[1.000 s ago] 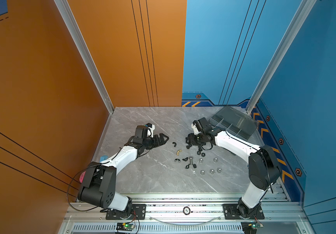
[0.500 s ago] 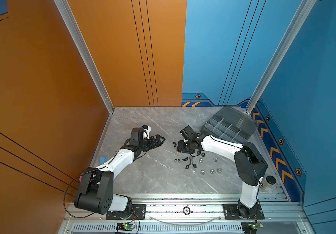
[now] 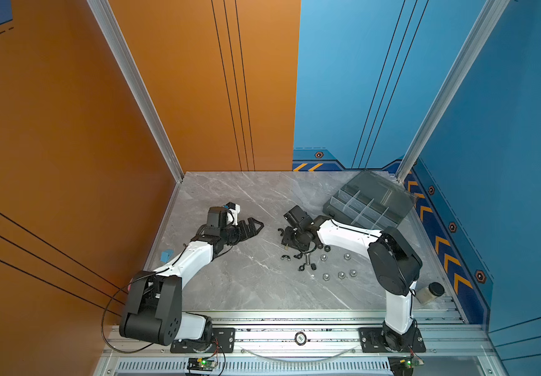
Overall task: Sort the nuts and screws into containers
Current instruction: 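Move the right gripper back over a second brass wing nut, then lower the right gripper and grasp the second brass wing nut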
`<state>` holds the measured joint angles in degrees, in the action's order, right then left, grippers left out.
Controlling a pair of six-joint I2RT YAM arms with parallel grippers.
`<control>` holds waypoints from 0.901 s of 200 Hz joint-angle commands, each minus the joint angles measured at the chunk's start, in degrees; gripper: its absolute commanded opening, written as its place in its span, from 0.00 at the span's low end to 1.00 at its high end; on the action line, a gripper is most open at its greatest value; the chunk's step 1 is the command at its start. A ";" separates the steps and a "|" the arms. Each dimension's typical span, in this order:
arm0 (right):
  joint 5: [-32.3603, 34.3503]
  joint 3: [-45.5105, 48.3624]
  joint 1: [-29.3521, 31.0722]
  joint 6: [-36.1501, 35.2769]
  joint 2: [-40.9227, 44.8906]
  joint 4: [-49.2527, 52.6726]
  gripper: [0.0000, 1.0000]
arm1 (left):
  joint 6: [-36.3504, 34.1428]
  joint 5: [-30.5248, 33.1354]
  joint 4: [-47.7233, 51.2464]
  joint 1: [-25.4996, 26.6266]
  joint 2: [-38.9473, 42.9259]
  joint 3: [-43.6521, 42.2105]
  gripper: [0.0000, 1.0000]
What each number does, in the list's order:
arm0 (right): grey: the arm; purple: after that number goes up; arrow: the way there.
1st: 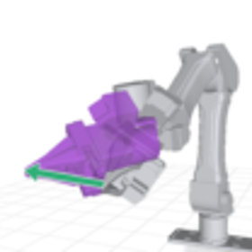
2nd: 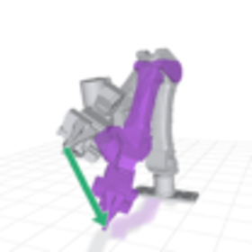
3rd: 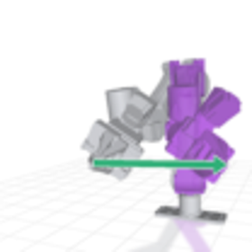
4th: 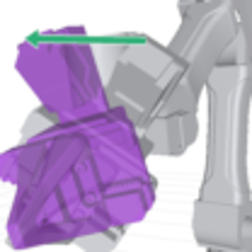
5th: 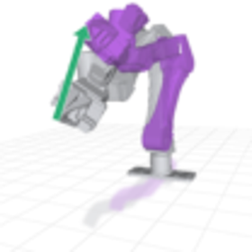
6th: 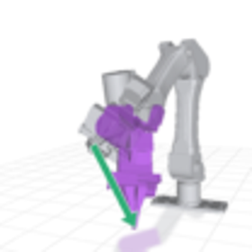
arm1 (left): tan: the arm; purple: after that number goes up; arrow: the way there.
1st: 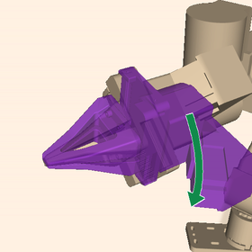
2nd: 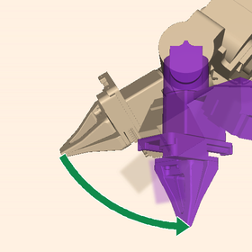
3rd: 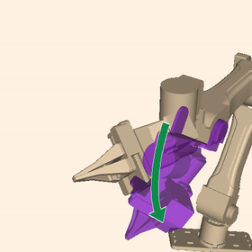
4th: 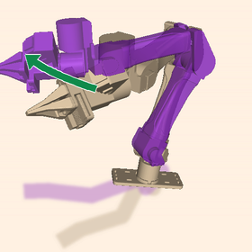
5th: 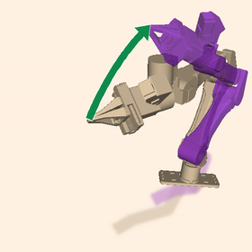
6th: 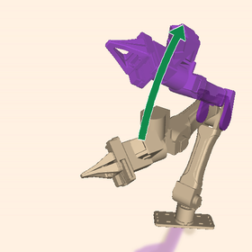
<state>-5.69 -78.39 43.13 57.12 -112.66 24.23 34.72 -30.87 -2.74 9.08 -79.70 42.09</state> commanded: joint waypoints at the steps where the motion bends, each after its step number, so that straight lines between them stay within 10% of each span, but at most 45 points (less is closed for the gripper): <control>1: 1.72 -1.69 0.14 2.35 -1.32 -1.11 0.54 | -1.50 -2.03 0.57 -0.70 1.30 -0.92 0.98; 180: 4.16 -5.81 0.44 3.97 -7.73 1.83 0.46 | -1.93 -3.32 -0.47 -1.63 1.26 -1.99 0.98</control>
<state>-2.70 -82.37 43.18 60.53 -117.64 23.59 33.91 -32.88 -3.07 8.14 -79.07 40.93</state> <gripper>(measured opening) 0.470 0.976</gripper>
